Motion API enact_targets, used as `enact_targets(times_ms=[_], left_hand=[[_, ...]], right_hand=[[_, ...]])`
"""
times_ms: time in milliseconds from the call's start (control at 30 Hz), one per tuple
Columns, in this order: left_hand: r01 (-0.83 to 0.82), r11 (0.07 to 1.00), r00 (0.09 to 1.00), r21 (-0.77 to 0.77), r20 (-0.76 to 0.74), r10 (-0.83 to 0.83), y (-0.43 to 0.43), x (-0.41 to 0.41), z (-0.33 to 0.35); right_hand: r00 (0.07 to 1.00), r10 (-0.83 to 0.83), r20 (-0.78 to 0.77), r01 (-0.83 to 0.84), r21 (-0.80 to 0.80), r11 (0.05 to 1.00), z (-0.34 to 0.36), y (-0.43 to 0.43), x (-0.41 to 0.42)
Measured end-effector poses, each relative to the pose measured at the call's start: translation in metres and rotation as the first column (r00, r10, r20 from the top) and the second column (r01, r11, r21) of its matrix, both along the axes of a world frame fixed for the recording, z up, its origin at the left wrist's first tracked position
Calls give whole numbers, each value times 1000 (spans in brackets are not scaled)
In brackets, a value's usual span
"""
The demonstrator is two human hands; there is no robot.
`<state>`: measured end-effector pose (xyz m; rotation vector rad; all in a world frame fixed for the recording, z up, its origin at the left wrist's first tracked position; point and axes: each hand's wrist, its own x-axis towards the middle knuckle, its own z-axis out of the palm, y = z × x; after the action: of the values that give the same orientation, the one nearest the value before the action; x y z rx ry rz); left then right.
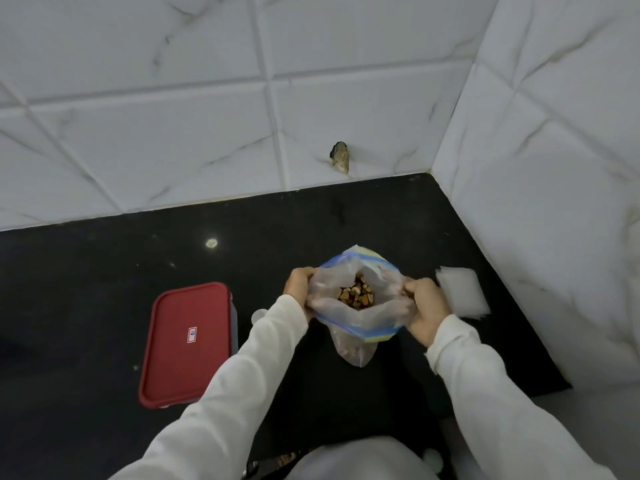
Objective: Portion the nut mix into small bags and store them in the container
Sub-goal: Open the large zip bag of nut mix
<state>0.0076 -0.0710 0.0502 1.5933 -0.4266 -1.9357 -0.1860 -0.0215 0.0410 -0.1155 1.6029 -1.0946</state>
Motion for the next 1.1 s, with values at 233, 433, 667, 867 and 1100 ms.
enact_targets(times_ms=[233,433,667,867,1100], left_hand=[[771,513,498,-376,859,-119,-24,-16,20],[856,417,388,-306,913,-127,-44,-40,29],[263,957,961,-125,124,-248,-52,-27,30],[391,920,886,-24,280,-369,-49,-28,19],[760,576,455,-299,878,-145,-21,-15,14]], right_hand=[[323,199,-925,-663,-71,745,32,-9,5],[212,261,-942,-663,57,746,28,-41,8],[742,477,-470,-556,-36,830,41,-60,1],[961,198,193,-190,-58,980,14,-60,-2],[507,367,-780,-557,29,830,32,-23,10]])
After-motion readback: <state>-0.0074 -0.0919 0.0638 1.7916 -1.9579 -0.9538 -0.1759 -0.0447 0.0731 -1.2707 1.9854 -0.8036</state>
